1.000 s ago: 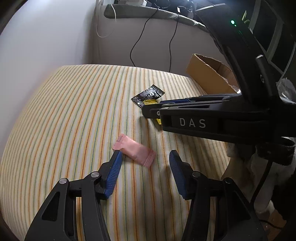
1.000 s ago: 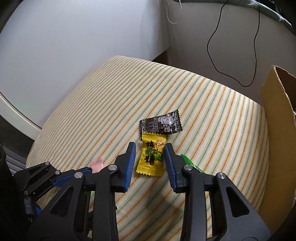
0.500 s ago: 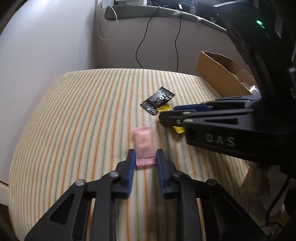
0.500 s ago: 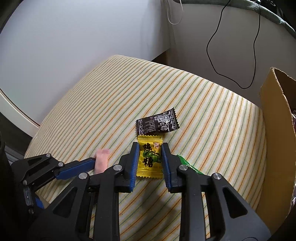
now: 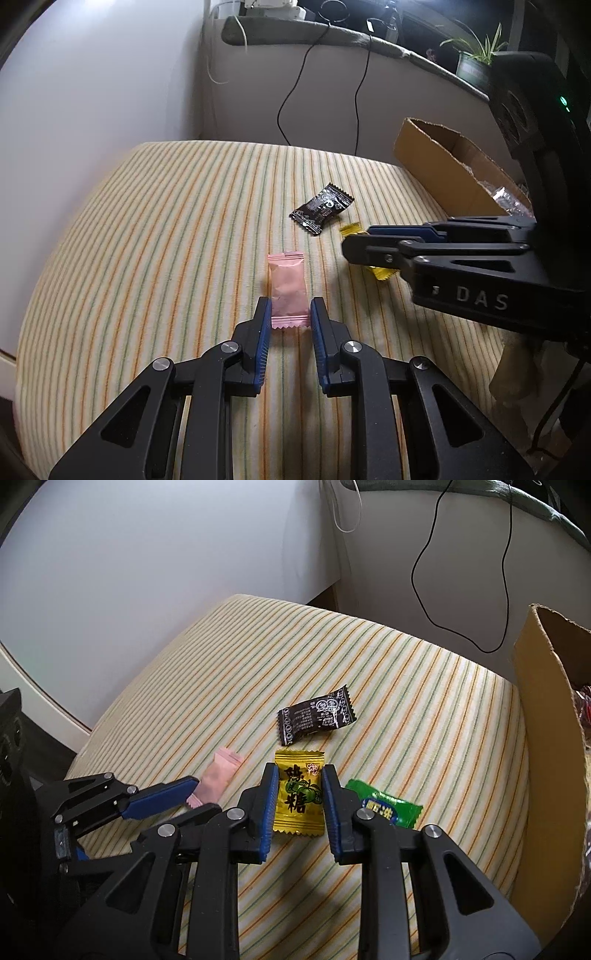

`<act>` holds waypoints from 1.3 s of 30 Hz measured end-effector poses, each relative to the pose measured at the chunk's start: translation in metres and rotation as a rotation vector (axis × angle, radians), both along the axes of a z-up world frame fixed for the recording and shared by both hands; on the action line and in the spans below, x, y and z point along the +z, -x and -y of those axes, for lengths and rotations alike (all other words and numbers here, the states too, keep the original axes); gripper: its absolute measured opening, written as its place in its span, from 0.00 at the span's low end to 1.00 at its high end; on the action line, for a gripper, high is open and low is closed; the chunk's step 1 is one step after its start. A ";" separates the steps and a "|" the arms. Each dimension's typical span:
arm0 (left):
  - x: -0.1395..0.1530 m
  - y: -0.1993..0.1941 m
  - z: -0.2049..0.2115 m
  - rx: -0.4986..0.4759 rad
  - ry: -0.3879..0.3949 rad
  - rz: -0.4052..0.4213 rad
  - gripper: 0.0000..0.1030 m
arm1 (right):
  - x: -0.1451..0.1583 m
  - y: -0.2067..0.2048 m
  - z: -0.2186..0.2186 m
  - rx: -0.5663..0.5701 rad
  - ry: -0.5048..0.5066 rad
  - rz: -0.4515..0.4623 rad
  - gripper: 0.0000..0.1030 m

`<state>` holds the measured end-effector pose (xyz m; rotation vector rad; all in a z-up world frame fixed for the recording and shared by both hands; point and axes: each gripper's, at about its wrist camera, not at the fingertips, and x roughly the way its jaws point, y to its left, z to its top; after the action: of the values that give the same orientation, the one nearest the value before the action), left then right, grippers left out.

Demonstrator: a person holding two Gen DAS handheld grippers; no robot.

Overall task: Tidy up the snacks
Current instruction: 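Carry both packets into the box and open both grippers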

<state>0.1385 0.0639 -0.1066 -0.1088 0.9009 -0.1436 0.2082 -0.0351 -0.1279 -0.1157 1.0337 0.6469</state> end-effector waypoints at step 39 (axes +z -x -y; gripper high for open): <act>0.074 -0.028 0.143 -0.260 0.086 0.157 0.19 | 0.096 0.041 0.199 -0.244 -0.070 0.215 0.24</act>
<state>0.1664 -0.0793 -0.0330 -0.0587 0.7491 -0.4274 0.1668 -0.2343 -0.0320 0.0030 0.8011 0.4369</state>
